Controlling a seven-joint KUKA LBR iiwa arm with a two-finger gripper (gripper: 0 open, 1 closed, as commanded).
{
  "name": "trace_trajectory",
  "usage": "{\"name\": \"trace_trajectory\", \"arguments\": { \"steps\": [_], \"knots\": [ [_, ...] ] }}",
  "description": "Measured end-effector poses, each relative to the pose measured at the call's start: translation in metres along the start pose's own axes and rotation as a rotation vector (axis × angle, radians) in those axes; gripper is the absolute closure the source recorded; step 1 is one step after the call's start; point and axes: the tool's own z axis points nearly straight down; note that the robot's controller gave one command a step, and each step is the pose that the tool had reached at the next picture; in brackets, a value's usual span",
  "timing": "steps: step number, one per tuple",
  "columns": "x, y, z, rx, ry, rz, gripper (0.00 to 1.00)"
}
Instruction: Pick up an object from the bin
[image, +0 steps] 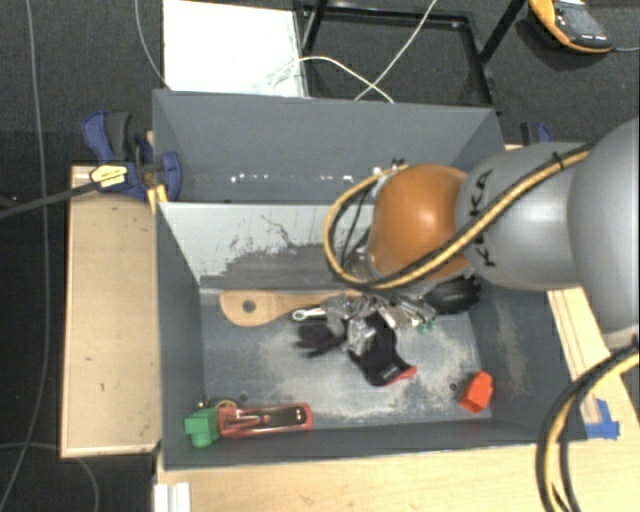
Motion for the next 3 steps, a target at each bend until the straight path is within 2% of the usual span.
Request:
{"name": "trace_trajectory", "arguments": {
  "steps": [1,2,3],
  "knots": [
    [0.001,0.000,0.000,-0.001,0.001,0.002,1.00],
    [0.027,0.010,-0.100,0.003,-0.006,-0.213,1.00],
    [0.024,0.014,-0.016,-0.007,0.011,-0.009,1.00]
  ]
}}
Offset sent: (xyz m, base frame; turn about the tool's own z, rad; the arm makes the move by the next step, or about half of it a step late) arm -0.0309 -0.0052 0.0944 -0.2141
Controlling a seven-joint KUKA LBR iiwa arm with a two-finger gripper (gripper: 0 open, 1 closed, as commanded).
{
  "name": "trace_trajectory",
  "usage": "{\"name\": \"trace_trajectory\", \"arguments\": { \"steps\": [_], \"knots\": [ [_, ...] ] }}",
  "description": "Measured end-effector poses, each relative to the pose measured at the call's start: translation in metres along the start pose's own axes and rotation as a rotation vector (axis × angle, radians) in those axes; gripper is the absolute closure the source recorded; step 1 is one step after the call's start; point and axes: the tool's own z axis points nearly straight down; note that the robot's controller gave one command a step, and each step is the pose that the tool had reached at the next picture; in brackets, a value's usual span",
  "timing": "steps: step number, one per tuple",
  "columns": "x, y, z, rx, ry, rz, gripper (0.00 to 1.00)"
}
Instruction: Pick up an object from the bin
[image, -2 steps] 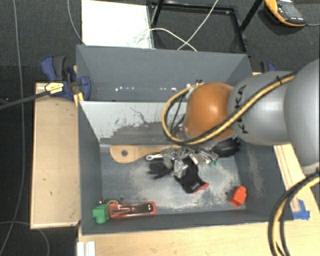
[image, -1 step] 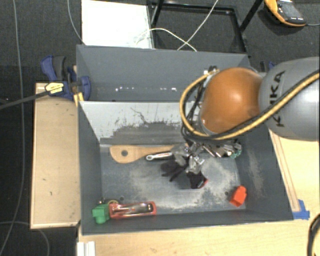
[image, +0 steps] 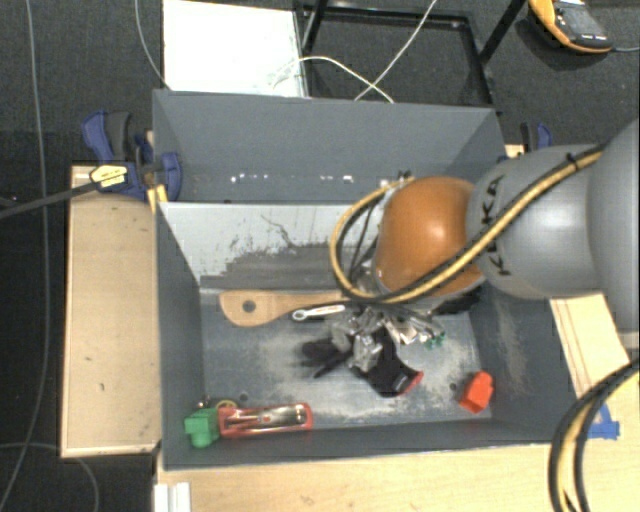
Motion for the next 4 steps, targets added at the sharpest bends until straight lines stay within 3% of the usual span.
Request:
{"name": "trace_trajectory", "arguments": {
  "steps": [1,4],
  "knots": [
    [-0.0076,0.0084,0.0024,0.013,-0.024,-0.143,1.00],
    [-0.0075,0.0084,0.0023,0.013,-0.023,-0.139,1.00]
  ]
}}
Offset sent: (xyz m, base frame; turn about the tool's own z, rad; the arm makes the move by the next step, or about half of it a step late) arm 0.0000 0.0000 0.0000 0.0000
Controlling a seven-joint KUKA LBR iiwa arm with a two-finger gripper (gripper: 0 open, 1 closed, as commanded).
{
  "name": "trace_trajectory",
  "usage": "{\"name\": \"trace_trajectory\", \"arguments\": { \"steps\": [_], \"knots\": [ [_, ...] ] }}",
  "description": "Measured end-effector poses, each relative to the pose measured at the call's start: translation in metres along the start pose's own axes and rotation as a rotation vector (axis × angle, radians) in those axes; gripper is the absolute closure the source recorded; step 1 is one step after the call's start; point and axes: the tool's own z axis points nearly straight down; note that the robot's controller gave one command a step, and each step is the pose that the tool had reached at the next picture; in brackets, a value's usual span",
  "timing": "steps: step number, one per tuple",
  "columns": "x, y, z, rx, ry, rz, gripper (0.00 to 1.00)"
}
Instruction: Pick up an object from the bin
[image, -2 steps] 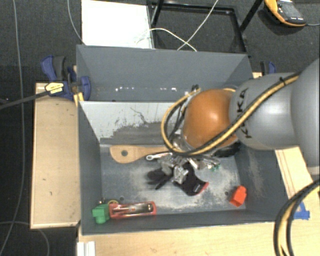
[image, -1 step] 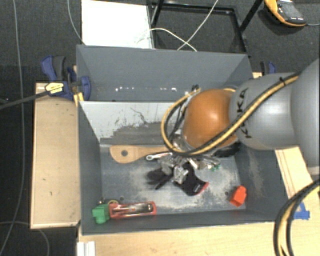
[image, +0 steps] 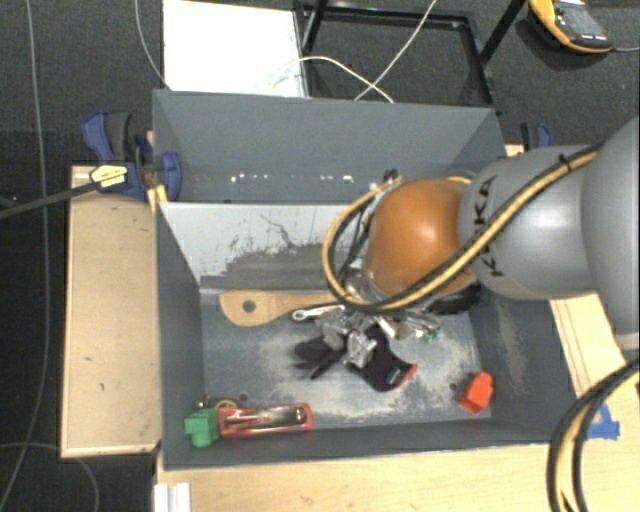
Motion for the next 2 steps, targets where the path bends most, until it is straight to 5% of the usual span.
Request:
{"name": "trace_trajectory", "arguments": {
  "steps": [2],
  "knots": [
    [0.007,0.013,-0.132,-0.001,-0.001,0.004,1.00]
  ]
}}
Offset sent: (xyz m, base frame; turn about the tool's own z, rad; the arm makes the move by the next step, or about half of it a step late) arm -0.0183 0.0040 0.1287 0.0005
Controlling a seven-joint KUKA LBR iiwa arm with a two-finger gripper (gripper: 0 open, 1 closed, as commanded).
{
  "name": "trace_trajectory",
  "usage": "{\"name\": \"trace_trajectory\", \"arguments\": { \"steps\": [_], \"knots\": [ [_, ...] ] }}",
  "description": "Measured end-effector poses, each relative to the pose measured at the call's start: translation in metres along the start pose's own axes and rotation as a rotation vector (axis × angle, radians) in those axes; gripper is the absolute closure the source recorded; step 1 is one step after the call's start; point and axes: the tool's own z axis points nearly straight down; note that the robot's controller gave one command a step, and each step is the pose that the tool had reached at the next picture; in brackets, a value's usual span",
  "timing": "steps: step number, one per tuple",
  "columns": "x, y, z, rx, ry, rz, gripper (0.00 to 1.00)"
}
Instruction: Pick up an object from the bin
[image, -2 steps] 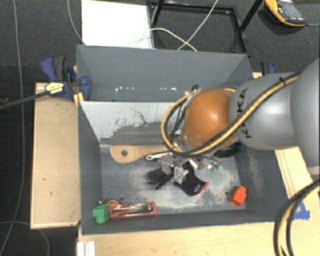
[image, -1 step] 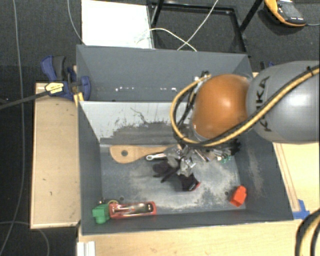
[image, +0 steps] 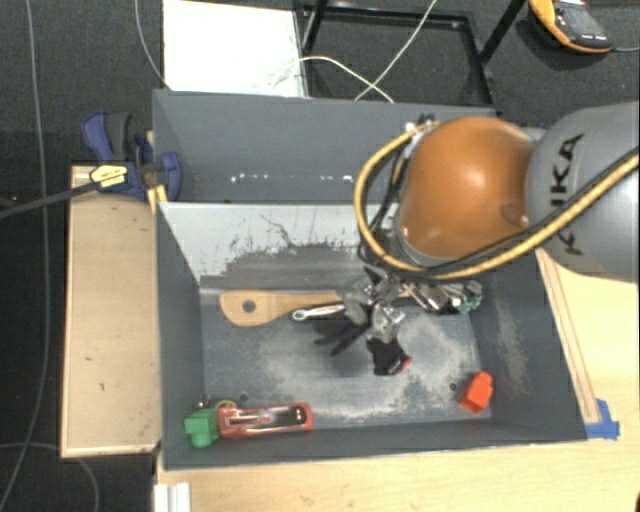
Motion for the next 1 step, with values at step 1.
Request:
{"name": "trace_trajectory", "arguments": {
  "steps": [1],
  "knots": [
    [-0.0100,0.0006,0.0787,-0.007,0.010,0.028,1.00]
  ]
}}
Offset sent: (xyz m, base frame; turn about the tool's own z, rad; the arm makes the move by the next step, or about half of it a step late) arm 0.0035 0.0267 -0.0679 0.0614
